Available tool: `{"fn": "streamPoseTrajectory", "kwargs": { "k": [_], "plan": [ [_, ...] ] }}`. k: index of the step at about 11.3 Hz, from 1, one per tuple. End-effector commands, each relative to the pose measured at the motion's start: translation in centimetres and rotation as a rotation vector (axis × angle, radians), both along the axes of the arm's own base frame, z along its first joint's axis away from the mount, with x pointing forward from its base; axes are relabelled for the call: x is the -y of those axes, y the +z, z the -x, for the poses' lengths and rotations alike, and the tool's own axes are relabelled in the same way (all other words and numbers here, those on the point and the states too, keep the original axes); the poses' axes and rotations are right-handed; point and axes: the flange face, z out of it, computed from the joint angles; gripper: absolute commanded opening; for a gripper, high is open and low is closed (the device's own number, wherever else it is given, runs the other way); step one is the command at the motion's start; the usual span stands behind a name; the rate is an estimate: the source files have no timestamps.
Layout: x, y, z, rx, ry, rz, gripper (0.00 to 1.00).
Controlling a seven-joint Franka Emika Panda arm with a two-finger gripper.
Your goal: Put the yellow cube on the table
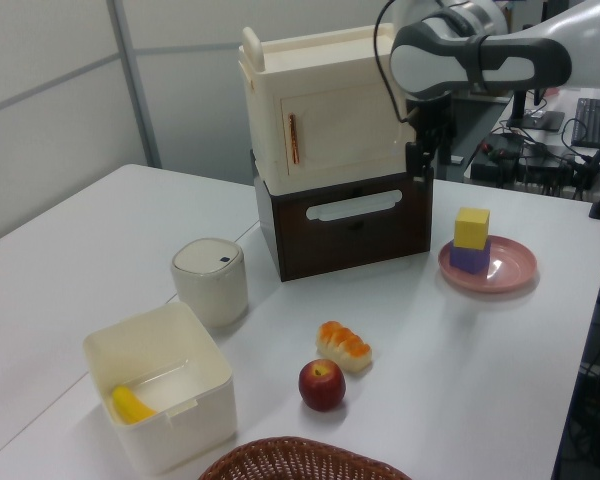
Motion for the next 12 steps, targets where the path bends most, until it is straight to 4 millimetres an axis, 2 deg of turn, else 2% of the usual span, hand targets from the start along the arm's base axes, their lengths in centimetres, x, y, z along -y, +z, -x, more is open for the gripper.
{"fn": "streamPoseTrajectory", "kwargs": {
  "k": [1,3,4,7,9,12],
  "plan": [
    [4.1,-1.0,1.7,-0.013,0.03,-0.014,1.0],
    [7.8,-2.2,3.3,-0.039,0.036,-0.03,1.0],
    [9.3,-3.6,3.7,-0.059,0.031,-0.043,1.0],
    [13.2,-6.6,4.3,-0.054,0.012,-0.039,1.0],
    [14.3,-8.8,4.1,-0.069,0.042,-0.05,1.0],
    [14.7,-12.2,3.3,-0.092,0.047,-0.068,1.0]
  ]
}}
